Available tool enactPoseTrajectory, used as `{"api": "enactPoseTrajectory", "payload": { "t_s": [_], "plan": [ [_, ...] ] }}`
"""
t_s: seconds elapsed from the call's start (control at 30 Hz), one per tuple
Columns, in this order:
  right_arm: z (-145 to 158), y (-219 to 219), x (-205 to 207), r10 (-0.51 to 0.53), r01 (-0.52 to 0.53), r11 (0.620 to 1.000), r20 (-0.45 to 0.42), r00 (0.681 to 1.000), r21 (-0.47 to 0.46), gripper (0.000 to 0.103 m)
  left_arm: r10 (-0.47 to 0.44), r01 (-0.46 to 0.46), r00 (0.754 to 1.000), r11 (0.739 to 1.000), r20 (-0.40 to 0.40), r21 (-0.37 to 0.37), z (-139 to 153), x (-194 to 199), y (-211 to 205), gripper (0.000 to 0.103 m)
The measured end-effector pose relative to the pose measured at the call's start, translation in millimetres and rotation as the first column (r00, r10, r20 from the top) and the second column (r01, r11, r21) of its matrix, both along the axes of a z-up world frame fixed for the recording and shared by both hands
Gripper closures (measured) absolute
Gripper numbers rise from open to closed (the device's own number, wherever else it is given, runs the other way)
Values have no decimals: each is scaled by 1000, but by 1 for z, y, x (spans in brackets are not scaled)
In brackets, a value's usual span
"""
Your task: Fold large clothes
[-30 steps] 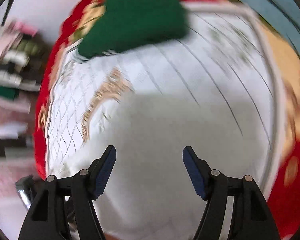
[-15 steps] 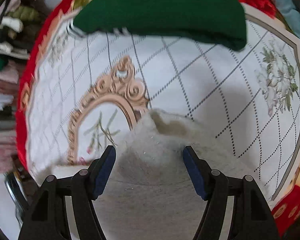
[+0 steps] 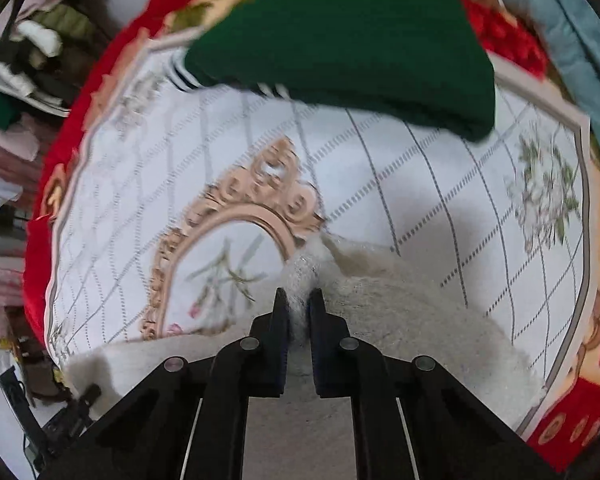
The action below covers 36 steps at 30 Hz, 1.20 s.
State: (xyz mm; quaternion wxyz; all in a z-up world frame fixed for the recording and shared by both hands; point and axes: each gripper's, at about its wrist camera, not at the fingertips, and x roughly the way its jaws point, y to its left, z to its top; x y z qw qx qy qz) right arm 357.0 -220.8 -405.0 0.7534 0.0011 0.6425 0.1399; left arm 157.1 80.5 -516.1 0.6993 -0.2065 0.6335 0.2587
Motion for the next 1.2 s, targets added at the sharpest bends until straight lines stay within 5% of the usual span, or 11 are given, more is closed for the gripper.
{"api": "enactPoseTrajectory", "payload": {
  "t_s": [0.37, 0.47, 0.5, 0.53, 0.6, 0.73, 0.8, 0.83, 0.87, 1.03, 1.2],
  "plan": [
    [-84, 48, 40, 37, -44, 998, -150, 988, -48, 88, -19, 21, 997, 1000, -78, 22, -17, -10, -4, 92],
    [-76, 33, 48, -1, 8, 999, -184, 983, 41, 82, -9, 10, 999, 1000, -51, 23, -2, -6, -3, 87],
    [-62, 21, 49, -27, 45, 994, -184, 982, 97, 81, -5, 6, 999, 1000, -35, 27, 7, -6, -4, 71],
    [-50, 11, 48, -46, 69, 989, -174, 984, 130, 78, -6, 6, 1000, 1000, -21, 25, 15, -10, 0, 35],
    [-18, -14, 37, -86, 103, 980, -103, 991, 172, 67, 2, -2, 1000, 1000, 13, 24, 30, -13, 0, 4],
    [11, -36, 2, -72, 81, 986, -63, 995, 149, 51, -9, 8, 999, 999, 41, 38, 43, -2, -10, 4],
    [2, -35, -17, -38, 56, 986, -113, 993, 156, 60, -25, 23, 999, 999, 48, 41, 43, 10, -19, 4],
    [-7, -32, -21, -27, 48, 987, -135, 990, 155, 88, -30, 28, 998, 999, 48, 44, 43, 15, -23, 4],
    [-19, -28, -21, -17, 43, 987, -167, 986, 153, 99, -34, 32, 998, 999, 50, 43, 41, 21, -26, 4],
    [-99, 3, -9, -35, 77, 987, -273, 961, 143, 103, -77, 75, 996, 996, 38, 46, 30, 42, -55, 4],
    [-118, 20, 3, -38, 82, 987, -299, 954, 137, 103, -169, 167, 985, 984, 33, 59, 25, 62, -94, 4]
  ]
}}
